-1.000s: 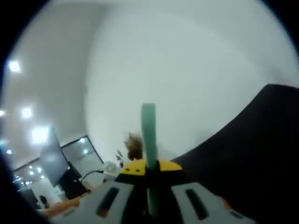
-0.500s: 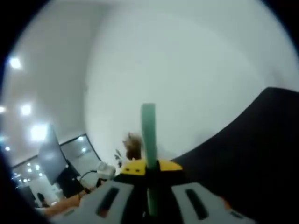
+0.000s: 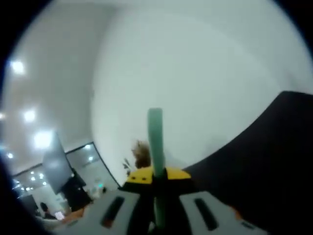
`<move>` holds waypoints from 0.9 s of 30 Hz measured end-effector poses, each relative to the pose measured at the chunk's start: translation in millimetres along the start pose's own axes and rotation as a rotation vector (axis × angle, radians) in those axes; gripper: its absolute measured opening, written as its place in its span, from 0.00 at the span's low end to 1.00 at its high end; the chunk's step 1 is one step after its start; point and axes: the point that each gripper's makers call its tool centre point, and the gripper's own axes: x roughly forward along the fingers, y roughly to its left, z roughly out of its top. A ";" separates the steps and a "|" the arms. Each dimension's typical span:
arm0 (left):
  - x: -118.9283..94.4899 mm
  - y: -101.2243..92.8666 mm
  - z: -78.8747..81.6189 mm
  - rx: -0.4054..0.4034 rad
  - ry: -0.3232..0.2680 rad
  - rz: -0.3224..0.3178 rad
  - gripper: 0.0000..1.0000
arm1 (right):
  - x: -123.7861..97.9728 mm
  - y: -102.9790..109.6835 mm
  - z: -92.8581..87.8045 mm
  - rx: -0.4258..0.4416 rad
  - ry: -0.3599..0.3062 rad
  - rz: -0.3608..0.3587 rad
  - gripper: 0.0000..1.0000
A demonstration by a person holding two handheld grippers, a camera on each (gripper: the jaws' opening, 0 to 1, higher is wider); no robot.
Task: Pick up the broom and sweep the trash on the tabletop into the dustpan.
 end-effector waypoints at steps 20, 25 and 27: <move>40.9 -10.4 -33.6 0.023 0.099 -0.192 0.23 | -0.7 11.3 -15.6 -0.037 0.019 0.007 0.07; 46.1 -10.9 -39.9 0.047 0.146 -0.192 0.23 | 0.9 10.5 -16.2 -0.044 0.028 0.009 0.07; 48.7 -12.3 -38.7 0.043 0.141 -0.193 0.23 | 1.2 10.8 -16.7 -0.044 0.029 0.012 0.07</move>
